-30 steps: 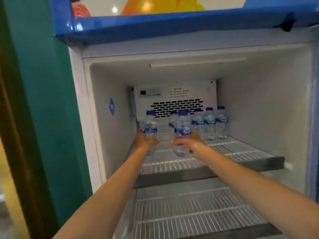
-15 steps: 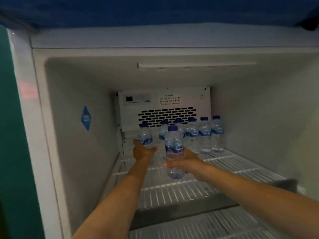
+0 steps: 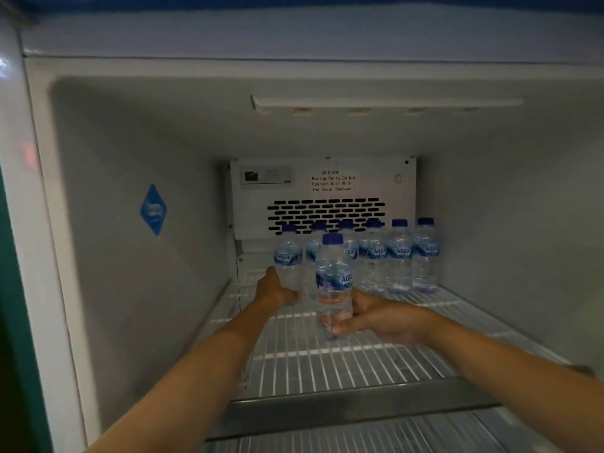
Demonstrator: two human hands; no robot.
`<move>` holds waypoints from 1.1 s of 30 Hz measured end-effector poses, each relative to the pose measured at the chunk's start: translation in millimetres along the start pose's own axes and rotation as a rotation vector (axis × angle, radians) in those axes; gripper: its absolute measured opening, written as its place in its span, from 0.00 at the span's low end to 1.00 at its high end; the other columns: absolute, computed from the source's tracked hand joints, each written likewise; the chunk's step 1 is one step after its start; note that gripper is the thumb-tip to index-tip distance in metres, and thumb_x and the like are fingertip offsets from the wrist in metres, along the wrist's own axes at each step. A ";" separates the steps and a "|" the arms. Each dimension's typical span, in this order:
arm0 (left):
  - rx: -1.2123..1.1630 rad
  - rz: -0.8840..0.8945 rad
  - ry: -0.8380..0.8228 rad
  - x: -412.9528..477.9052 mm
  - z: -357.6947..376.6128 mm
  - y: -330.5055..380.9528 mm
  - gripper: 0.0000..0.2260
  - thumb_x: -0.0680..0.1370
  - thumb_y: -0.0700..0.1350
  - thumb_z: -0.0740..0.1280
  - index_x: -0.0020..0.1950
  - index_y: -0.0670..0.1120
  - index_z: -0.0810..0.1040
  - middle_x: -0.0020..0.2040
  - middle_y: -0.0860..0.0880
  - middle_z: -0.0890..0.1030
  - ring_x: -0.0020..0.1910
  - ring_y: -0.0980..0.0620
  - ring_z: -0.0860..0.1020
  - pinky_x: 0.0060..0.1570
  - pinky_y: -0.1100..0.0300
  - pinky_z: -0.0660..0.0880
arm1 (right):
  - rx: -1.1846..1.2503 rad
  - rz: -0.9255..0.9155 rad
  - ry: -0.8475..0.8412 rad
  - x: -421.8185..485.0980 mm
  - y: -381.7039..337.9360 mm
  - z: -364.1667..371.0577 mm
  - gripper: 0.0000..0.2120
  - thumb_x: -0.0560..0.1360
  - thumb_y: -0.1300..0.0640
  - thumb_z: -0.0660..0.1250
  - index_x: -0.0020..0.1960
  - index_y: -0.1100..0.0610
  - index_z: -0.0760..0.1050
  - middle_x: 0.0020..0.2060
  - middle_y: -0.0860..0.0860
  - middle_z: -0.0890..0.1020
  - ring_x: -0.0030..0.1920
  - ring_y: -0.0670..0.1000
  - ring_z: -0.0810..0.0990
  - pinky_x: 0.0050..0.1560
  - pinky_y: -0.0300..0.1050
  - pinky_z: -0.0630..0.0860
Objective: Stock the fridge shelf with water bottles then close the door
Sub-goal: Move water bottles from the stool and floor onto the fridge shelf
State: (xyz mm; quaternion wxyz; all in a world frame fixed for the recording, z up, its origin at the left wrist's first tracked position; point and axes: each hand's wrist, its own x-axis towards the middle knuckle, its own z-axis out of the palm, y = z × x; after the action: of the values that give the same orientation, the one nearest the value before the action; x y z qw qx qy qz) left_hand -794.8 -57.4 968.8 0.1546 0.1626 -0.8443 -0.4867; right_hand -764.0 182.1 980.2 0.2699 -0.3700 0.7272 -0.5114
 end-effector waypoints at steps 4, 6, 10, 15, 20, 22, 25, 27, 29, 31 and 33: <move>-0.007 0.050 0.027 0.3 2.3 0.7 0.34 0.69 0.43 0.76 0.70 0.41 0.64 0.66 0.43 0.73 0.64 0.46 0.73 0.56 0.64 0.69 | 0.004 -0.037 -0.044 -0.3 -1.5 -2.5 0.30 0.73 0.67 0.71 0.69 0.52 0.63 0.64 0.55 0.78 0.63 0.52 0.79 0.64 0.48 0.75; -0.067 0.104 0.083 1.2 6.0 -7.6 0.36 0.69 0.41 0.77 0.72 0.39 0.62 0.67 0.41 0.72 0.64 0.44 0.72 0.54 0.63 0.69 | 0.011 -0.049 -0.053 1.1 -1.2 -2.6 0.30 0.72 0.68 0.71 0.69 0.54 0.63 0.63 0.57 0.78 0.61 0.52 0.79 0.60 0.45 0.77; -0.104 0.155 0.153 1.2 11.2 -14.8 0.35 0.69 0.40 0.77 0.70 0.37 0.62 0.65 0.39 0.73 0.62 0.43 0.73 0.56 0.57 0.73 | 0.038 -0.056 -0.034 5.4 1.8 -2.7 0.32 0.72 0.69 0.72 0.70 0.53 0.62 0.64 0.57 0.78 0.62 0.54 0.79 0.62 0.48 0.76; -0.081 0.204 0.142 -0.1 16.5 -11.8 0.31 0.69 0.40 0.76 0.66 0.36 0.64 0.62 0.39 0.75 0.60 0.43 0.75 0.52 0.60 0.72 | 0.022 -0.084 -0.029 6.9 2.7 -1.3 0.33 0.71 0.68 0.72 0.70 0.51 0.62 0.64 0.56 0.78 0.62 0.54 0.79 0.64 0.51 0.75; -0.074 0.205 0.146 -0.2 16.8 -11.0 0.32 0.68 0.41 0.77 0.66 0.37 0.65 0.63 0.39 0.75 0.60 0.43 0.75 0.55 0.57 0.73 | 0.018 -0.108 -0.027 5.6 2.5 -0.1 0.34 0.72 0.68 0.72 0.70 0.49 0.62 0.63 0.53 0.78 0.62 0.53 0.79 0.62 0.47 0.76; -0.067 0.207 0.146 -1.1 16.7 -11.0 0.32 0.68 0.41 0.77 0.66 0.38 0.65 0.63 0.39 0.75 0.61 0.43 0.75 0.54 0.59 0.72 | 0.003 -0.122 -0.029 4.8 1.7 1.0 0.33 0.72 0.68 0.72 0.69 0.47 0.63 0.62 0.52 0.79 0.62 0.52 0.79 0.60 0.45 0.76; -0.056 0.215 0.147 -3.6 16.6 -9.8 0.31 0.69 0.41 0.76 0.66 0.38 0.65 0.63 0.40 0.75 0.61 0.43 0.74 0.52 0.61 0.71 | -0.008 -0.125 -0.014 4.8 1.3 2.2 0.32 0.72 0.67 0.72 0.68 0.45 0.63 0.62 0.50 0.79 0.61 0.50 0.79 0.59 0.43 0.76; -0.057 0.216 0.151 -5.0 16.4 -8.1 0.31 0.69 0.41 0.76 0.66 0.38 0.65 0.63 0.40 0.75 0.61 0.43 0.74 0.52 0.61 0.71 | 0.005 -0.119 -0.005 5.7 3.1 2.1 0.34 0.71 0.67 0.73 0.69 0.46 0.62 0.63 0.52 0.78 0.61 0.51 0.80 0.59 0.44 0.77; -0.060 0.221 0.157 -6.7 15.9 -6.5 0.30 0.69 0.41 0.76 0.65 0.38 0.65 0.62 0.39 0.75 0.60 0.43 0.75 0.52 0.60 0.71 | 0.000 -0.114 0.012 7.1 5.5 2.6 0.36 0.70 0.66 0.74 0.70 0.47 0.61 0.64 0.53 0.76 0.60 0.52 0.80 0.60 0.47 0.77; -0.050 0.226 0.160 -8.7 15.7 -5.8 0.30 0.69 0.42 0.76 0.65 0.38 0.65 0.62 0.40 0.76 0.59 0.43 0.75 0.53 0.58 0.72 | -0.020 -0.110 0.035 7.8 6.3 3.7 0.37 0.70 0.64 0.75 0.71 0.47 0.60 0.65 0.53 0.74 0.60 0.52 0.80 0.60 0.47 0.77; -0.041 0.240 0.170 -10.8 15.7 -5.2 0.30 0.69 0.43 0.76 0.65 0.38 0.65 0.61 0.39 0.76 0.59 0.43 0.76 0.52 0.58 0.73 | -0.038 -0.103 0.059 9.1 7.0 5.5 0.40 0.68 0.61 0.77 0.72 0.47 0.59 0.66 0.52 0.74 0.60 0.51 0.80 0.62 0.49 0.77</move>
State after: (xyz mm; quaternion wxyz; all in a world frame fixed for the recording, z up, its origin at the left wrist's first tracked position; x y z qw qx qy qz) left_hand -791.0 -43.1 955.7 0.2857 0.0978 -0.8314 -0.4665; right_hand -766.9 173.1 971.6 0.2148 -0.3968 0.7244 -0.5212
